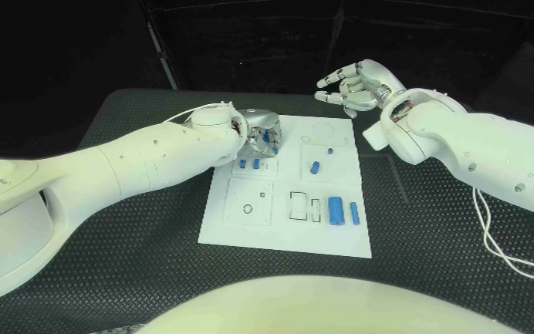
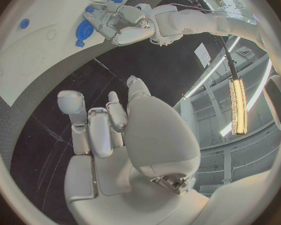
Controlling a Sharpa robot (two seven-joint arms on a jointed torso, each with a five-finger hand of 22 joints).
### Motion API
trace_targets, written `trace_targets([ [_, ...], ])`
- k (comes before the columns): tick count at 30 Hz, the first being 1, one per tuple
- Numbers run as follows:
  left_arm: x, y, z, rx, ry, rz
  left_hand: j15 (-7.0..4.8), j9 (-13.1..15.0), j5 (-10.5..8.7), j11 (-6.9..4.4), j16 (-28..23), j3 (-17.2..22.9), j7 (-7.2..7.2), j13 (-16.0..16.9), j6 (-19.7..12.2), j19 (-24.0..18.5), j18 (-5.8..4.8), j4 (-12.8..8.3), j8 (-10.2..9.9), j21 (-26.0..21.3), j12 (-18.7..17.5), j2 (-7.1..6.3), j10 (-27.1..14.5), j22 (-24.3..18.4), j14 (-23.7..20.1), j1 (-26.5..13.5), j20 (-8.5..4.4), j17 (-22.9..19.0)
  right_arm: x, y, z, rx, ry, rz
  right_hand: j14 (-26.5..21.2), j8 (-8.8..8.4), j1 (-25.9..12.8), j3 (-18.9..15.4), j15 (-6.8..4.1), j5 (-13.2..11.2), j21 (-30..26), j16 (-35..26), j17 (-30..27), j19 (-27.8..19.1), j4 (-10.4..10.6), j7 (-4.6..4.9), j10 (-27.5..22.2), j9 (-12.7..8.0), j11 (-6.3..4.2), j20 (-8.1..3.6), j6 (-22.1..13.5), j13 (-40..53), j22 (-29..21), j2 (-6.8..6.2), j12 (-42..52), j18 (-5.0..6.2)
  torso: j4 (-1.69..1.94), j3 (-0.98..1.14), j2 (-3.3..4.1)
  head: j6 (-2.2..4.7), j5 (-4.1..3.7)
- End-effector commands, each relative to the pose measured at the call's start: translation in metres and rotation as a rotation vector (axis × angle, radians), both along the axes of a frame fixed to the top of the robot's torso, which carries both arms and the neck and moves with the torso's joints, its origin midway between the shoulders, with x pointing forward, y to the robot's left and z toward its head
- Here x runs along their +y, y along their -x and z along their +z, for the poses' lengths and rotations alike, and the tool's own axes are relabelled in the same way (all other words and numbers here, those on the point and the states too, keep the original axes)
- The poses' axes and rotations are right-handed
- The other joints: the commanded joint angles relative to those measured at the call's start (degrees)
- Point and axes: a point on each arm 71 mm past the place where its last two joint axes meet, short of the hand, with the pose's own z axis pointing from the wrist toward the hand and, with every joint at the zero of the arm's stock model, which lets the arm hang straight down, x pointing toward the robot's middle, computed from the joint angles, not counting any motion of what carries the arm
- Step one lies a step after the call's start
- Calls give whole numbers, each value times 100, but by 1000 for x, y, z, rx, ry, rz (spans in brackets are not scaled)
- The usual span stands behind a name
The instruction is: Assemble the parts on the task board
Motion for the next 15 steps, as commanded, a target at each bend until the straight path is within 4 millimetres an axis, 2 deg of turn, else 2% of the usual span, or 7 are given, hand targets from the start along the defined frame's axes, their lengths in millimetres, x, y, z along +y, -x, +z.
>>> trace_targets([
  [1, -1, 2, -6, 31, -42, -10, -47, -9, 29, -7, 39, 42, 13, -3, 41, 45, -68, -3, -25, 52, -30, 59, 49, 32, 96, -1, -18, -5, 2, 0, 1, -5, -5, 13, 253, 38, -9, 8, -39, 39, -23, -22, 9, 3, 7, -16, 21, -2, -2, -28, -3, 10, 8, 26, 31, 50, -3, 1, 2, -1, 1],
  [9, -3, 1, -7, 35, -46, -12, -52, -42, 22, -12, 38, 82, 10, -3, 15, 51, -79, 46, -105, 118, -122, 14, 118, 102, 98, -82, -24, -33, 2, 0, 1, -4, -5, 15, 255, 52, -1, 12, -41, 45, -23, -21, 13, 6, 6, -21, 25, 1, -6, -29, 16, 12, 10, 33, 36, 50, 5, 2, -7, -1, -1],
  [15, -1, 0, -6, 17, -37, -2, -81, -36, 31, -46, 49, 256, 6, 5, 178, 57, -86, 64, -97, 188, -207, 119, 286, 180, 105, -59, -42, -38, 3, 0, 1, -4, -5, 16, 256, 59, 1, 13, -42, 49, -24, -21, 14, 7, 6, -23, 28, 4, -8, -29, 27, 17, 10, 36, 40, 50, 5, 0, -7, -1, 1],
])
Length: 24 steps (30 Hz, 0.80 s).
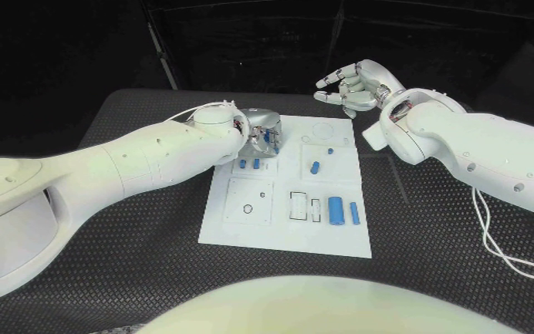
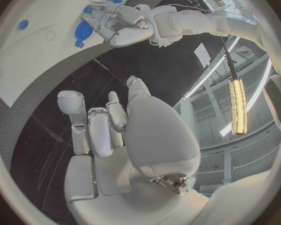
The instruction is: Assemble the parts on the task board
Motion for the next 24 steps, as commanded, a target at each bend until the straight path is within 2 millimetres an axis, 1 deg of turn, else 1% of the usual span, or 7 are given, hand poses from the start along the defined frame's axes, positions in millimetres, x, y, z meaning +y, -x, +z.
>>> trace_targets([
  [1, 2, 2, -6, 11, -19, 2, -42, 5, 31, -4, 29, 75, -1, 13, 70, 43, -89, 2, -7, 45, -38, 75, 78, 37, 109, -2, -28, -1, 2, 0, 1, -5, -5, 13, 256, 29, 1, 13, -42, 19, -24, -21, 8, 7, 6, -23, 28, 3, -8, -29, 27, 7, 6, 36, 16, 50, 4, -2, -5, -1, 2],
  [12, 6, 3, 2, -58, 76, 23, -66, 1, 32, -29, 39, 395, 6, 19, 271, 118, -135, -46, -44, 308, -265, 47, 348, 275, 133, -11, -60, -28, 1, 0, 2, -6, -5, 13, 256, 38, 1, 13, -44, 23, -24, -21, 9, 8, 7, -25, 31, 6, -10, -30, 39, 9, 6, 38, 19, 50, 4, -6, 0, -1, -7],
  [14, 7, 4, 4, -62, 96, 30, -67, -1, 30, -25, 38, 411, 10, 18, 277, 118, -136, -45, -50, 312, -283, 37, 358, 281, 134, -25, -61, -32, 1, 0, 1, -6, -5, 13, 256, 38, 1, 13, -44, 23, -24, -21, 9, 8, 7, -25, 31, 6, -10, -30, 39, 9, 6, 38, 19, 50, 5, -3, -5, -1, -6],
  [17, 9, 5, 7, -66, 115, 36, -65, -3, 29, -23, 35, 429, 15, 18, 279, 120, -137, -43, -60, 321, -305, 26, 367, 291, 133, -39, -62, -40, 1, 0, 1, -6, -4, 13, 256, 38, 1, 13, -44, 23, -24, -21, 9, 8, 7, -25, 31, 6, -10, -30, 39, 9, 6, 38, 19, 50, 11, -4, -5, -1, -1],
  [24, 17, 6, 18, -80, 151, 55, -63, -9, 28, -18, 32, 466, 23, 18, 281, 122, -139, -52, -78, 332, -344, 2, 381, 304, 133, -52, -61, -51, 0, 0, 1, -5, -3, 11, 256, 38, 1, 13, -44, 23, -24, -21, 9, 8, 7, -25, 31, 6, -10, -30, 39, 9, 6, 38, 19, 50, 16, -2, -9, -1, 14],
])
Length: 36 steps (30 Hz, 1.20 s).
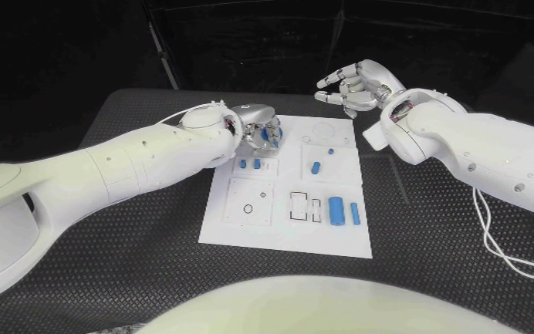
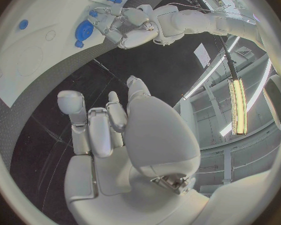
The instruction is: Assemble the parts on the task board
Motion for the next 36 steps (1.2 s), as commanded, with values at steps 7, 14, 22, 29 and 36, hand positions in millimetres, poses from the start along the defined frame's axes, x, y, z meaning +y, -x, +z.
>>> trace_targets([
  [7, 19, 2, 11, -13, 40, 41, -18, -6, 34, 9, 6, 72, 28, 5, 37, 49, -54, -15, -46, 38, -75, -40, 49, 29, 132, -54, 15, -22, -2, 0, 1, -4, -1, 5, 256, 38, 1, 13, -44, 23, -24, -21, 5, 8, 7, -5, 31, 6, -10, -30, 19, 5, 7, 38, 19, 50, -2, 4, 1, -1, 29],
  [14, 43, 5, 12, 11, 21, 80, -11, -13, 29, 15, 2, 91, 33, 6, 36, 48, -56, -7, -70, 47, -120, -84, 62, 44, 131, -100, 20, -37, -4, 0, 1, -4, 1, 1, 256, 38, 1, 13, -44, 23, -24, -21, 5, 8, 7, -5, 31, 6, -10, -30, 19, 5, 7, 38, 19, 50, 6, 1, 1, -1, 33],
  [22, 55, 7, 9, 40, 20, 105, -7, -18, 25, 20, -1, 100, 37, 9, 41, 43, -56, 6, -85, 43, -152, -115, 76, 47, 130, -144, 24, -46, -4, -1, 1, -3, 1, 2, 256, 38, 1, 13, -44, 23, -24, -21, 5, 8, 7, -5, 31, 6, -10, -30, 19, 5, 7, 38, 19, 50, -13, -3, 4, -1, 66],
  [29, 58, 7, 6, 63, 22, 116, -6, -19, 23, 21, -1, 103, 37, 10, 43, 41, -55, 11, -90, 38, -163, -126, 82, 46, 130, -159, 26, -48, -4, -1, 0, -3, 1, 1, 256, 50, 0, 10, -47, 33, -28, -24, 2, 7, 10, -9, 34, 8, -13, -32, 36, 9, 1, 39, 24, 51, -15, 2, -3, -1, 68],
  [36, 59, 7, 5, 73, 16, 120, -5, -22, 19, 21, -11, 102, 37, 12, 44, 32, -51, 7, -103, 19, -184, -165, 91, 37, 124, -178, 28, -73, -4, -1, 0, -3, 1, 0, 256, 50, 0, 10, -47, 33, -28, -24, 2, 7, 10, -9, 34, 8, -13, -32, 36, 9, 1, 39, 24, 51, -5, 1, 0, -1, 63],
])
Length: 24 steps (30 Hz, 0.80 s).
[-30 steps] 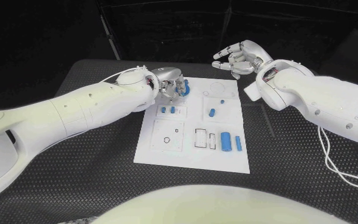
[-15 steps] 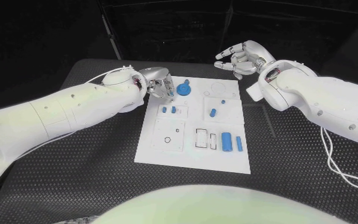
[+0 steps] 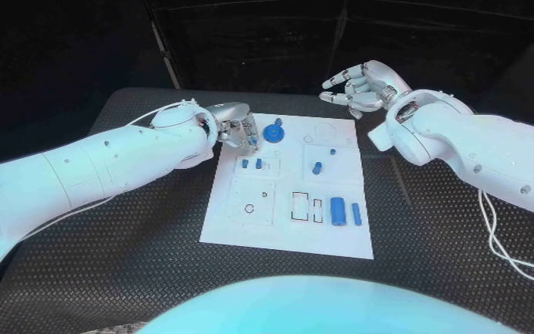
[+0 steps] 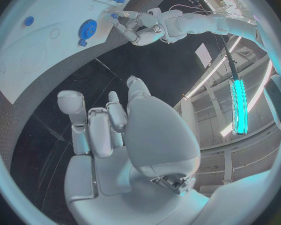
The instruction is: Assemble the parts on the task board
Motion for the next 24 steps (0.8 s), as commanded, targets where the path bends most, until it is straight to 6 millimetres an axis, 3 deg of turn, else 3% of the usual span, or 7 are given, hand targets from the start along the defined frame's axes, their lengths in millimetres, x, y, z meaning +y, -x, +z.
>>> trace_targets([
  [1, -1, -1, -1, 23, 2, 5, -6, -8, 19, 1, -10, 16, 7, 8, 15, 12, -52, -1, -32, -9, -18, -10, 29, -1, 124, -32, 8, -5, 1, 0, 1, -5, -5, 10, 256, 13, 0, 10, -47, 33, -28, -24, 4, 7, 10, -9, 34, 8, -13, -32, 36, 10, 2, 39, 24, 52, 7, 1, 0, -1, 2],
  [24, -7, -3, -8, 56, -14, 1, -6, -9, 22, -1, -17, 25, 5, 9, 18, 4, -48, -6, -38, -26, -30, -18, 34, -11, 120, -31, 9, -20, 3, 0, 1, -4, -5, 13, 256, 13, 0, 10, -47, 33, -28, -24, 4, 7, 10, -9, 34, 8, -13, -32, 36, 10, 2, 39, 24, 52, 1, 1, 4, -1, 4],
])
